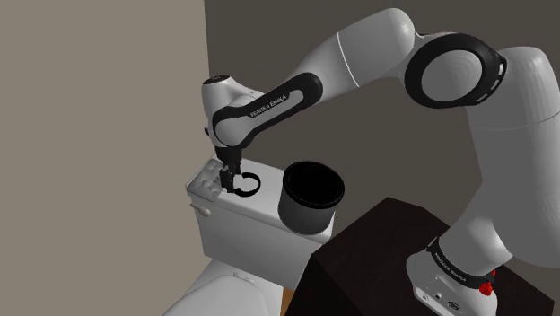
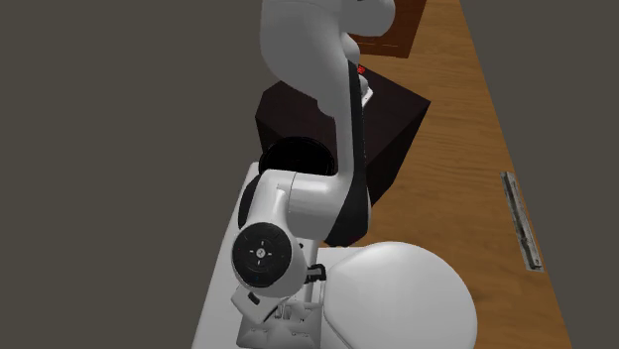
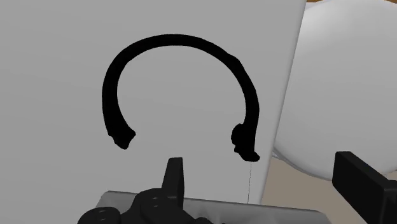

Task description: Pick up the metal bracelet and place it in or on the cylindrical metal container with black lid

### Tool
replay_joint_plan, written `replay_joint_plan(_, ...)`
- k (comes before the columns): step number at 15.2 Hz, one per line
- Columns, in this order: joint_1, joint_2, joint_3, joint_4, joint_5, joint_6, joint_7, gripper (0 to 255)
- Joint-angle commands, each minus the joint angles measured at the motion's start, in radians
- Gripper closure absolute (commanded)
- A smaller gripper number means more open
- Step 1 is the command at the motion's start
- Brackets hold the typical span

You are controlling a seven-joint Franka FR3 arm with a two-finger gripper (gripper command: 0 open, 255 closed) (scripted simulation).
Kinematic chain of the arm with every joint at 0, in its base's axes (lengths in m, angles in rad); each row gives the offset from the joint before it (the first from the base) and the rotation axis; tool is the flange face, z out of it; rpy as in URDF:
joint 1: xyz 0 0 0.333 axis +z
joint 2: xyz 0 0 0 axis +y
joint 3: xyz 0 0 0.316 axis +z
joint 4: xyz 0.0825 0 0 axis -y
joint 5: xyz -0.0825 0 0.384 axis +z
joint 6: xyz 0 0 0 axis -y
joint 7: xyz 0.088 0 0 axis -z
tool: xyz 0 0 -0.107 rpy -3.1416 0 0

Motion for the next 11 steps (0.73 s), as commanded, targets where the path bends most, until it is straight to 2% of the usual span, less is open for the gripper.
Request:
replay_joint_plan(1,0.006,0.022,-0.003,0.010,-0.015,0.001,-0.013,0)
replay_joint_plan(5,0.007,0.051,-0.008,-0.008,-0.021,0.048,-0.009,0)
replay_joint_plan(11,0.007,0.051,-0.008,-0.008,-0.021,0.048,-0.009,0)
